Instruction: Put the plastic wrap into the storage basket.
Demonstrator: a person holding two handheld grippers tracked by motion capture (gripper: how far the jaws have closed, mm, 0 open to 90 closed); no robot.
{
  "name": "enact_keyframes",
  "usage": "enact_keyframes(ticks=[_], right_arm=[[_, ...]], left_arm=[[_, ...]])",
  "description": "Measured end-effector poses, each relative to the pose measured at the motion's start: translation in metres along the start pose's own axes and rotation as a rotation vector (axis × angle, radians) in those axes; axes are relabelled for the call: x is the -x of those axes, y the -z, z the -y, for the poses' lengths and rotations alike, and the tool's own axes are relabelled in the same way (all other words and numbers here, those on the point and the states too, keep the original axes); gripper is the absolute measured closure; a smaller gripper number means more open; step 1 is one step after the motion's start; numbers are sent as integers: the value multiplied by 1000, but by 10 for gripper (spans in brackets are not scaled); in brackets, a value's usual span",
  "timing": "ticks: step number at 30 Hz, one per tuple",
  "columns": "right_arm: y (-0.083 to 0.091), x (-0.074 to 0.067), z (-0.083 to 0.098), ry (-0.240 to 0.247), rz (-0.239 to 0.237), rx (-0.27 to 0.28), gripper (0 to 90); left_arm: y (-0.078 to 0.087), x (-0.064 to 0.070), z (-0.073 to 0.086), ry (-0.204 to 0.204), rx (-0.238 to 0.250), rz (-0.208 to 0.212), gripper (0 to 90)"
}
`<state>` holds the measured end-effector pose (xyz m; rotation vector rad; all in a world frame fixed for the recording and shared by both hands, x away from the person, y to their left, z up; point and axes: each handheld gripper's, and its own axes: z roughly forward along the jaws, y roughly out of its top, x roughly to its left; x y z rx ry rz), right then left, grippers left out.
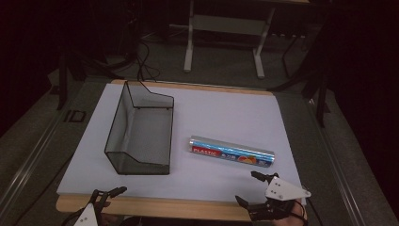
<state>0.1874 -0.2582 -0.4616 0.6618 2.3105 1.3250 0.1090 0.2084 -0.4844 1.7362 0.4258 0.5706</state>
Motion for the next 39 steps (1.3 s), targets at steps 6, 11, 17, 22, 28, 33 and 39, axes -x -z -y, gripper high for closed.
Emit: enact_keyframes(ticks=[6, 11, 17, 22, 28, 33, 39], right_arm=[[-2, -10, -4, 39, -45, -12, 103], [-1, -12, -8, 34, -57, -13, 100], [-1, -15, -15, 46, -76, -17, 99], [-1, -11, -23, 58, -60, -27, 102], [-2, -3, -35, 90, -47, -47, 129], [-5, 10, -44, 102, -33, -50, 129], [-14, 26, -52, 106, -32, -79, 130]], left_arm=[[-1, 1, 0, -3, -3, 7, 27], [-2, 1, 0, -5, -7, 8, 27], [-2, 1, 0, -7, -5, 10, 27], [-2, 2, 0, -10, -6, 12, 27], [-2, 2, 0, -13, -8, 12, 27], [-2, 1, 0, -13, -12, 12, 27], [-3, 1, 0, -12, -14, 11, 27]])
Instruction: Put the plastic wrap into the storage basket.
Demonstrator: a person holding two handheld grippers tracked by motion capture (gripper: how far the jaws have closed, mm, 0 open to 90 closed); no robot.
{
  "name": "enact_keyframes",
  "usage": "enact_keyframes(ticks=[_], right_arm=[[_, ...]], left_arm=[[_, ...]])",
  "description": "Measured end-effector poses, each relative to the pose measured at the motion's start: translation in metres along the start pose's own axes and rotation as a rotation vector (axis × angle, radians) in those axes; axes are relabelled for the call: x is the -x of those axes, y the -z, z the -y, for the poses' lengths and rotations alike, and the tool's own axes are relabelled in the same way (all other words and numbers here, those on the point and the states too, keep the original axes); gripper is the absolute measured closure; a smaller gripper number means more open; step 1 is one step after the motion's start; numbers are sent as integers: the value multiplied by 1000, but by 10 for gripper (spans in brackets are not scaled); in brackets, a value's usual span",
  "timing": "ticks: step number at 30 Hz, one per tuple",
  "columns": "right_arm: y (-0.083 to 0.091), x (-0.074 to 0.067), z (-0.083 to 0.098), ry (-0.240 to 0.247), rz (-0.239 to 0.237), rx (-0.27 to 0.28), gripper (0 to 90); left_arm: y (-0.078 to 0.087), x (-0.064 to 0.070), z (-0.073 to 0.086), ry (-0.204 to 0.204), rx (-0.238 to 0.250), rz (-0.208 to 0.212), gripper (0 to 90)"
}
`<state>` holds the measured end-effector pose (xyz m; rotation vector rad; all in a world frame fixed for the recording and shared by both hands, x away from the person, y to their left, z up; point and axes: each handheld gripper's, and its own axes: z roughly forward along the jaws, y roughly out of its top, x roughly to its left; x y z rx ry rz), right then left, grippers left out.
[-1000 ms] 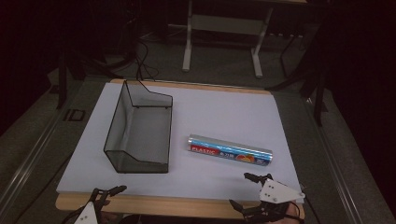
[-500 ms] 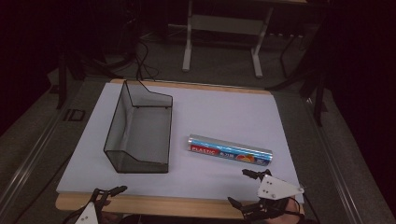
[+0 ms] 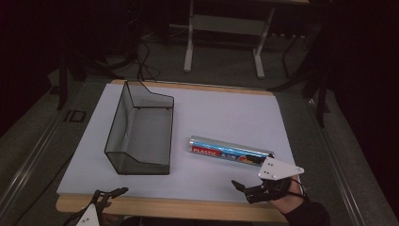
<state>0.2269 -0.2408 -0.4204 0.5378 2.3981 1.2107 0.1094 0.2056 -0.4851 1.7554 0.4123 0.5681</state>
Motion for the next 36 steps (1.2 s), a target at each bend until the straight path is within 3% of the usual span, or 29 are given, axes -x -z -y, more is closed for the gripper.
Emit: enact_keyframes(ticks=[13, 23, 27, 36], right_arm=[[-25, 38, -8, 16, 9, -93, 143], [-56, 63, -10, 14, -27, -165, 164], [-64, 67, -8, 4, -35, -182, 163], [-95, 78, -2, 10, -51, -274, 150]], left_arm=[[0, 0, 0, 0, -3, 0, 27], [1, 0, 1, 5, -9, -2, 27], [1, 0, 1, 3, -12, -5, 27], [2, 0, 2, 14, -12, -13, 27]])
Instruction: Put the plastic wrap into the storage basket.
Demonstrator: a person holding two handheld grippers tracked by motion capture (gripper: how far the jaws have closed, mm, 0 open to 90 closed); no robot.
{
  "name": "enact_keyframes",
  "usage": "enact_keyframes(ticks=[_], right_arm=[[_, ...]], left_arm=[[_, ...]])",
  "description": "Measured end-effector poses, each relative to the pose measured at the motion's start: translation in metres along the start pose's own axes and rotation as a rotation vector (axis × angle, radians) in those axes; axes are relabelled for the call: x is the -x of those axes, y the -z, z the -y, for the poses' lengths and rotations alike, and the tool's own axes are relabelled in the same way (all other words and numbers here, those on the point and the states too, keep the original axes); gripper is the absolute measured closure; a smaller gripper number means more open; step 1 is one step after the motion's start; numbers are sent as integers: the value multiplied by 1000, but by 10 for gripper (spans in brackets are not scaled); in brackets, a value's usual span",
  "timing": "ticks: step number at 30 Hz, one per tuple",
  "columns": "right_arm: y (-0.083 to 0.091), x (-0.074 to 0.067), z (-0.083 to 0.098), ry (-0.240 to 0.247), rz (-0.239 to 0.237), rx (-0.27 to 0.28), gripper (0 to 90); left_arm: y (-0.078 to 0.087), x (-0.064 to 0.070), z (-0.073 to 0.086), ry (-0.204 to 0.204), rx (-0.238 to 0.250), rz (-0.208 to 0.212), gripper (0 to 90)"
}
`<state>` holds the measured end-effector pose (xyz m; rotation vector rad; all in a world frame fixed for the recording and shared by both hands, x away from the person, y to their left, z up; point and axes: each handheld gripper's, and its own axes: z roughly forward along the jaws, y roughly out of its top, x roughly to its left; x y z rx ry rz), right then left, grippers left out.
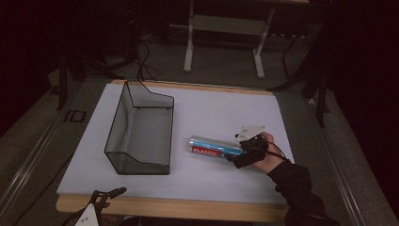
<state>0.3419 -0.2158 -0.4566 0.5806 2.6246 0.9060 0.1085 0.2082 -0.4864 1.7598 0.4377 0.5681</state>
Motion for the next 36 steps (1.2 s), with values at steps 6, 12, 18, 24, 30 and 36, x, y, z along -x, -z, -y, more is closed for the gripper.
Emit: enact_keyframes(ticks=[6, 12, 18, 24, 30, 36], right_arm=[[-21, 1, -3, 43, -8, -73, 158], [-38, 6, -6, 44, -52, -131, 159], [-54, 15, -5, 55, -57, -215, 173], [-68, 18, -5, 126, -46, -309, 195], [-77, 22, -10, 158, -71, -375, 225], [-89, 28, -10, 151, -139, -456, 258]], left_arm=[[0, -1, 1, 5, -4, 6, 27], [0, -1, 1, 6, -3, 8, 27], [0, -1, 1, 4, -6, 9, 27], [0, -1, 1, 6, -6, 10, 27], [-1, -1, 1, 4, -9, 15, 27], [-1, -1, 1, 0, -13, 17, 27]])
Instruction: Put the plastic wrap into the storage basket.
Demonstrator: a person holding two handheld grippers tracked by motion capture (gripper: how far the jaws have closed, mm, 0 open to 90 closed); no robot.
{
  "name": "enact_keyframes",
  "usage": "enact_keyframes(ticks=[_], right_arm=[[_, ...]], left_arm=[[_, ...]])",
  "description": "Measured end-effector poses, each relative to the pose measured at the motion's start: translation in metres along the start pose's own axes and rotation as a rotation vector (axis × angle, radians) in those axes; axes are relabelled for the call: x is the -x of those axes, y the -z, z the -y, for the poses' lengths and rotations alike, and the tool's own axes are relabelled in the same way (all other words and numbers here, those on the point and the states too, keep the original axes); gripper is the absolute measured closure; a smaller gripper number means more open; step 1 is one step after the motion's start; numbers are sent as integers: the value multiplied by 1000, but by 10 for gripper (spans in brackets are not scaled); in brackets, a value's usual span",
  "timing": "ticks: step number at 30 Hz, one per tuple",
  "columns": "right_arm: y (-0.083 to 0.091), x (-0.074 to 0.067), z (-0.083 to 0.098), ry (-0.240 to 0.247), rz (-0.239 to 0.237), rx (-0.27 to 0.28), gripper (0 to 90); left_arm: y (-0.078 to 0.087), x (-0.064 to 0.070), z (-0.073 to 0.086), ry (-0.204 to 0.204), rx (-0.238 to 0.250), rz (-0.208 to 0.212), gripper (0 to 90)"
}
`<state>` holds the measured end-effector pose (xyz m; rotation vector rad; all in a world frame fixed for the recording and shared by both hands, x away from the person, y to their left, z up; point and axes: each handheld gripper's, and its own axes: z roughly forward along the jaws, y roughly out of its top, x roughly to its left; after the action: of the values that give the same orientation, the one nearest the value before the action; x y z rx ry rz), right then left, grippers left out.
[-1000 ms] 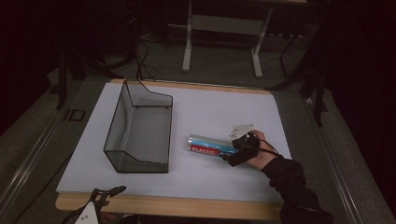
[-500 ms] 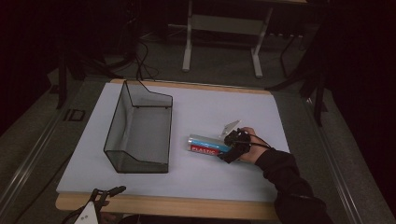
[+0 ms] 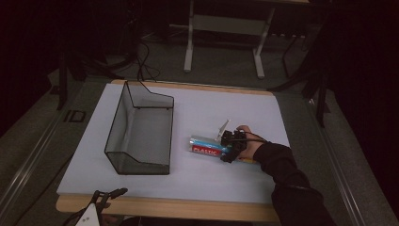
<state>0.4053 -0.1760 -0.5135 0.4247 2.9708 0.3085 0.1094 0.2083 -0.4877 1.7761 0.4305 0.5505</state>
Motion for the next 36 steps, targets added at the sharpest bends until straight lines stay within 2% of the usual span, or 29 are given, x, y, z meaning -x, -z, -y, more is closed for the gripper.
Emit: enact_keyframes(ticks=[3, 7, 10, 12, 15, 16, 26, 28, 33, 34, 36], right_arm=[[-3, 1, -2, 3, -34, -18, 279], [-4, 2, -5, -1, -51, -48, 285], [-2, -2, -8, 40, -23, -74, 295], [-2, -4, -9, 42, -16, -86, 299], [0, -5, -10, 33, -36, -84, 303], [3, -6, -9, 18, -51, -54, 306], [37, -9, -15, -25, -20, 137, 310], [44, -8, -17, -50, -13, 174, 311], [53, -7, -21, -88, 3, 219, 312], [58, -6, -24, -116, 15, 242, 313], [63, -6, -27, -138, 18, 264, 314]], left_arm=[[0, 0, 0, 2, 0, 2, 27], [-1, 0, 0, 0, -2, 5, 27], [-1, 0, 0, -2, -1, 4, 27], [-1, 0, 0, -1, 0, 3, 27], [-1, 0, 0, -2, 0, 3, 27], [-1, 0, 0, -3, 1, 4, 27], [-1, 0, 0, -4, 0, 2, 27], [-2, 0, 0, -5, 0, 2, 27], [-2, 0, 0, -3, 0, 2, 27], [-2, 0, 0, -5, 1, 1, 27], [-2, 0, 0, -6, 2, 1, 27]])
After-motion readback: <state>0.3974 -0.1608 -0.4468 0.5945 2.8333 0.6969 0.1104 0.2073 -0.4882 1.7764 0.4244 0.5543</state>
